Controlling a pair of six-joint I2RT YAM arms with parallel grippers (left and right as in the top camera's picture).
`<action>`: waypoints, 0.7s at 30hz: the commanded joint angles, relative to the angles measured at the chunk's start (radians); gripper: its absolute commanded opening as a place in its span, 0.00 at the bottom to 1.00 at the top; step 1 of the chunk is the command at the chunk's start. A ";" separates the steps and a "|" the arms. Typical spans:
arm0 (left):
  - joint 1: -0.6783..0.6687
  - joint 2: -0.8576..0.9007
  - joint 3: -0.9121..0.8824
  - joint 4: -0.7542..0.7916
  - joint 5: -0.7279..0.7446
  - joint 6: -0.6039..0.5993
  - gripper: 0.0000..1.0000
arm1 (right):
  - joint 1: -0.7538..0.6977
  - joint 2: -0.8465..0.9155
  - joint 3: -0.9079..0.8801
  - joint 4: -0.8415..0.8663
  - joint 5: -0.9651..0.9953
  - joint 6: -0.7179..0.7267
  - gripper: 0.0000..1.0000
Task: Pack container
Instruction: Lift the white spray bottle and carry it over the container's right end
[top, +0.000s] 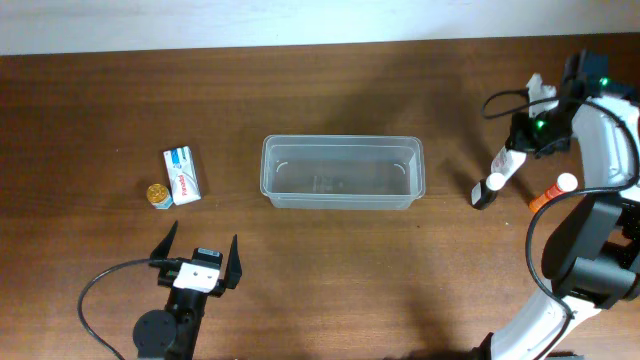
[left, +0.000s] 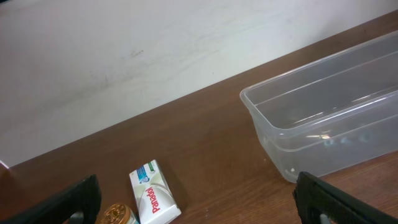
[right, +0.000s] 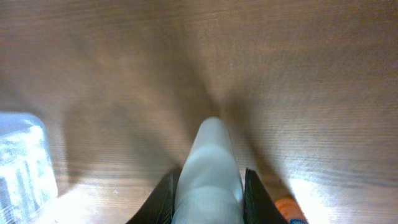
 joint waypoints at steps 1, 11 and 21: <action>0.005 -0.009 -0.008 0.002 -0.007 -0.006 0.99 | -0.004 -0.010 0.150 -0.047 -0.093 0.005 0.15; 0.005 -0.009 -0.008 0.002 -0.007 -0.006 0.99 | 0.055 -0.011 0.525 -0.306 -0.330 0.004 0.15; 0.005 -0.009 -0.008 0.002 -0.007 -0.006 0.99 | 0.264 -0.011 0.647 -0.412 -0.385 0.004 0.15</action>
